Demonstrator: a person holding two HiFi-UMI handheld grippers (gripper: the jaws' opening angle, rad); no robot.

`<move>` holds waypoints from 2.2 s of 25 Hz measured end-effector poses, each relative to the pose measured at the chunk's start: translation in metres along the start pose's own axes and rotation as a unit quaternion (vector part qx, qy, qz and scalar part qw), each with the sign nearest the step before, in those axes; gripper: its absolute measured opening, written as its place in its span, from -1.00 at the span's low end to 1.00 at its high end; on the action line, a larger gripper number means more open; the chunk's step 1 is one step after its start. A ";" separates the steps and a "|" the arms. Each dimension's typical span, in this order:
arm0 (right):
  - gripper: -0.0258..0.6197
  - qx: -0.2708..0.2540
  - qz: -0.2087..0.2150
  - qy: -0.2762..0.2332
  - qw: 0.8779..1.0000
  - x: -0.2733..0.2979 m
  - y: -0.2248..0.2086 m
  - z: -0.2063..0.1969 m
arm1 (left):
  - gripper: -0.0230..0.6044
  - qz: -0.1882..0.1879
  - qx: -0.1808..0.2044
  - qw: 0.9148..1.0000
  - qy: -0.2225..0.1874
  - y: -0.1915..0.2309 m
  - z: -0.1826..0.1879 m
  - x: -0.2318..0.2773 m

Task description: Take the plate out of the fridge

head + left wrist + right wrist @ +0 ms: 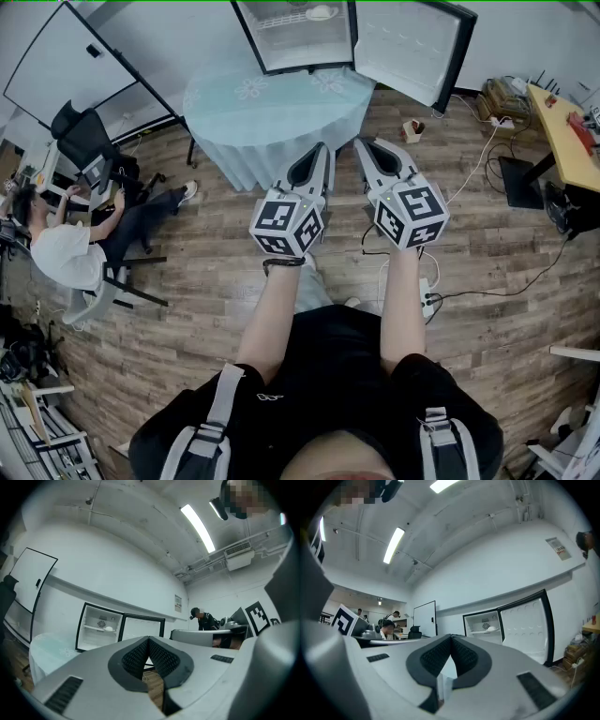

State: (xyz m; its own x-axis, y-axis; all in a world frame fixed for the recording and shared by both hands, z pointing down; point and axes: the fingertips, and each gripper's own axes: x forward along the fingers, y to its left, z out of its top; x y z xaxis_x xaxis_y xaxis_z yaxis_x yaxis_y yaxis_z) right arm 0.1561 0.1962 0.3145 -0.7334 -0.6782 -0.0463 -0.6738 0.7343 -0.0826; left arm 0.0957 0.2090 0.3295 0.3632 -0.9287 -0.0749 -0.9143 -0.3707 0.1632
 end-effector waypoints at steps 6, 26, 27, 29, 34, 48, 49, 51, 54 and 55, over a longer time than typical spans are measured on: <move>-0.92 -0.004 -0.005 -0.020 1.000 0.012 0.000 0.005 | -0.92 0.004 0.001 1.000 -0.002 0.012 0.001 0.000; -0.91 0.022 -0.056 -0.020 0.998 0.074 -0.030 -0.003 | -0.92 0.009 -0.044 0.999 -0.007 0.076 -0.003 0.030; -0.91 0.019 -0.053 -0.019 0.998 0.082 -0.030 -0.004 | -0.92 0.006 -0.051 0.999 -0.006 0.083 -0.005 0.034; -0.91 0.016 -0.051 -0.018 0.998 0.102 -0.032 -0.005 | -0.92 0.003 -0.066 0.998 0.002 0.100 -0.009 0.043; -0.91 0.024 -0.058 -0.025 0.998 0.156 -0.047 -0.003 | -0.92 0.008 -0.066 0.998 0.001 0.155 0.000 0.068; -0.91 0.071 -0.130 -0.010 0.989 0.284 -0.094 -0.019 | -0.92 -0.058 -0.093 0.990 0.086 0.270 -0.007 0.157; -0.91 0.069 -0.133 -0.012 0.989 0.291 -0.093 -0.017 | -0.92 -0.064 -0.098 0.989 0.091 0.276 -0.007 0.162; -0.91 0.056 -0.134 -0.012 0.989 0.302 -0.090 -0.013 | -0.92 -0.067 -0.104 0.988 0.089 0.287 -0.007 0.169; -0.91 0.046 -0.150 -0.016 0.988 0.305 -0.097 -0.009 | -0.92 -0.080 -0.107 0.988 0.082 0.294 -0.003 0.181; -0.91 0.048 -0.160 -0.019 0.986 0.305 -0.104 -0.008 | -0.92 -0.089 -0.106 0.987 0.079 0.293 -0.001 0.186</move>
State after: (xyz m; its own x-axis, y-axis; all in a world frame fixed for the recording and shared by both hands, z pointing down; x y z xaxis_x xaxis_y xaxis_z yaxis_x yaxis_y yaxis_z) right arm 0.0020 -0.0863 0.3167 -0.4796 -0.8766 -0.0387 -0.8572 0.4775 -0.1926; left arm -0.1045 -0.0719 0.3639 0.5537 -0.8321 0.0307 -0.7813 -0.5064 0.3648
